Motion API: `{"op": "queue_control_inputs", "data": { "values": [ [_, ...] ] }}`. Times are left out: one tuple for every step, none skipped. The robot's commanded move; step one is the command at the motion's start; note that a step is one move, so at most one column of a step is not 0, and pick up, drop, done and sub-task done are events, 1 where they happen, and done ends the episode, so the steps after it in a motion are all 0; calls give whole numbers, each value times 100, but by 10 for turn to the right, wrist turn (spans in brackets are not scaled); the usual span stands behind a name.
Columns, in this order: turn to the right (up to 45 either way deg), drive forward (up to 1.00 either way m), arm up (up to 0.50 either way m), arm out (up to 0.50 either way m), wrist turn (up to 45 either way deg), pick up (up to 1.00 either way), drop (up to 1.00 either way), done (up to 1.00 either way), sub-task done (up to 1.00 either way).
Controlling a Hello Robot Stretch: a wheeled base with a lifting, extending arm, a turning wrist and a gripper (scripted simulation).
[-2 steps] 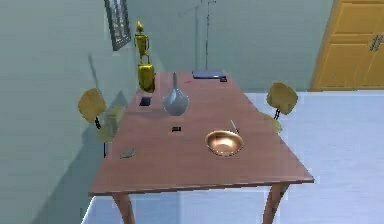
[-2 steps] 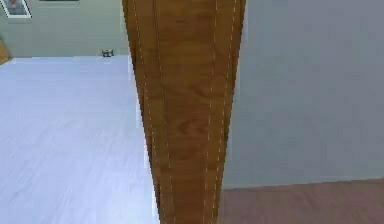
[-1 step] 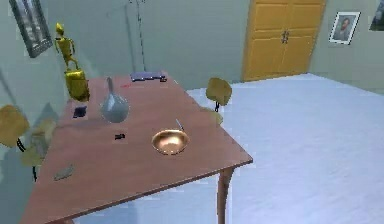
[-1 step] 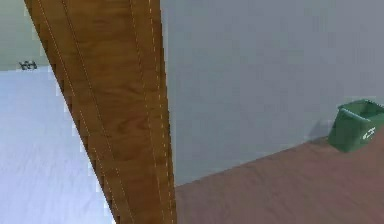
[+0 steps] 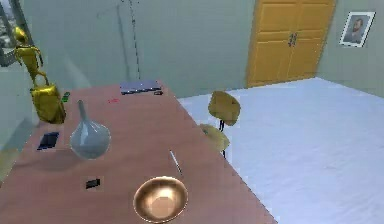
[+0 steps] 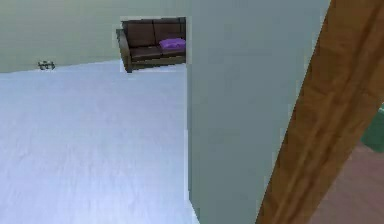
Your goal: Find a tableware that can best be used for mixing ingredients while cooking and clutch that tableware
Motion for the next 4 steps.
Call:
{"op": "queue_control_inputs", "data": {
  "values": [
    [-450, 0, 0, 0, 0, 0, 0, 0, 0],
    [-450, 0, 0, 0, 0, 0, 0, 0, 0],
    [-90, 0, 0, 0, 0, 0, 0, 0, 0],
    [0, 0, 50, 0, 0, 0, 0, 0, 0]
  ]
}}
